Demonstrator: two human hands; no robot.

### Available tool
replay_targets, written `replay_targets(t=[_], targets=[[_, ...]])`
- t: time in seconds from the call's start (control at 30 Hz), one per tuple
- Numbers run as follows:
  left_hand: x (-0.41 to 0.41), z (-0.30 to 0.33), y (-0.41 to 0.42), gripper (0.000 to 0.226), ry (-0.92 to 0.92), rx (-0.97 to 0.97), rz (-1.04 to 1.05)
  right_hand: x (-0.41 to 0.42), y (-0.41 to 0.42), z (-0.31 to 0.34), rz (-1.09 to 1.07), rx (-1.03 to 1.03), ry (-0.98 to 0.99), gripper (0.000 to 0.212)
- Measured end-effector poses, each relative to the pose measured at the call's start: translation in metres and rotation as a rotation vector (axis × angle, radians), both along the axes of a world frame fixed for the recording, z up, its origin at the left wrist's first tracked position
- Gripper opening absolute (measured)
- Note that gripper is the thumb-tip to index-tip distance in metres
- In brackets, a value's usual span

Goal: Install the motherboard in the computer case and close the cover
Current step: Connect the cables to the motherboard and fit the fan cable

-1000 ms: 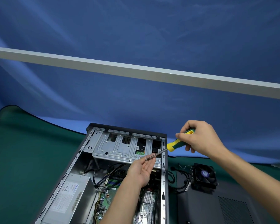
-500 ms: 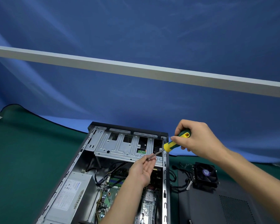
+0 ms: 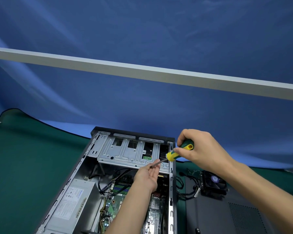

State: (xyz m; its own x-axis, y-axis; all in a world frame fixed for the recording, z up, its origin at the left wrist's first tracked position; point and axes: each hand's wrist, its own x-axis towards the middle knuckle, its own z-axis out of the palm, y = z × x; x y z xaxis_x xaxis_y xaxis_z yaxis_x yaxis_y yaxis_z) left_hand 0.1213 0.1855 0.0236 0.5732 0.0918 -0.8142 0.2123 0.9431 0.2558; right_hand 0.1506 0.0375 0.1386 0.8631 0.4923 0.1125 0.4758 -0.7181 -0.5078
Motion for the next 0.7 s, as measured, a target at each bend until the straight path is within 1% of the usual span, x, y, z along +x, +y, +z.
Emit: replay_targets(t=[0.13, 0.23, 0.37, 0.5, 0.6, 0.7], targets=[[0.004, 0.0, -0.002, 0.029, 0.01, -0.017, 0.054, -0.002, -0.002, -0.002, 0.027, 0.021, -0.029, 0.022], [0.004, -0.001, -0.003, 0.029, 0.01, -0.031, 0.091, -0.005, -0.004, -0.004, 0.035, 0.048, -0.053, 0.021], [0.004, -0.003, -0.004, 0.03, 0.063, -0.015, 0.111, -0.006, -0.008, -0.005, 0.04, 0.057, -0.081, 0.023], [0.002, -0.003, -0.006, 0.03, 0.054, -0.015, 0.114, -0.006, -0.011, -0.006, 0.049, 0.07, -0.086, 0.026], [0.001, -0.002, -0.006, 0.026, 0.025, -0.015, 0.116, -0.006, -0.013, -0.005, 0.046, 0.097, -0.08, 0.024], [-0.001, 0.0, -0.005, 0.013, -0.025, -0.015, 0.1, -0.005, -0.016, -0.005, 0.026, 0.132, -0.056, 0.022]])
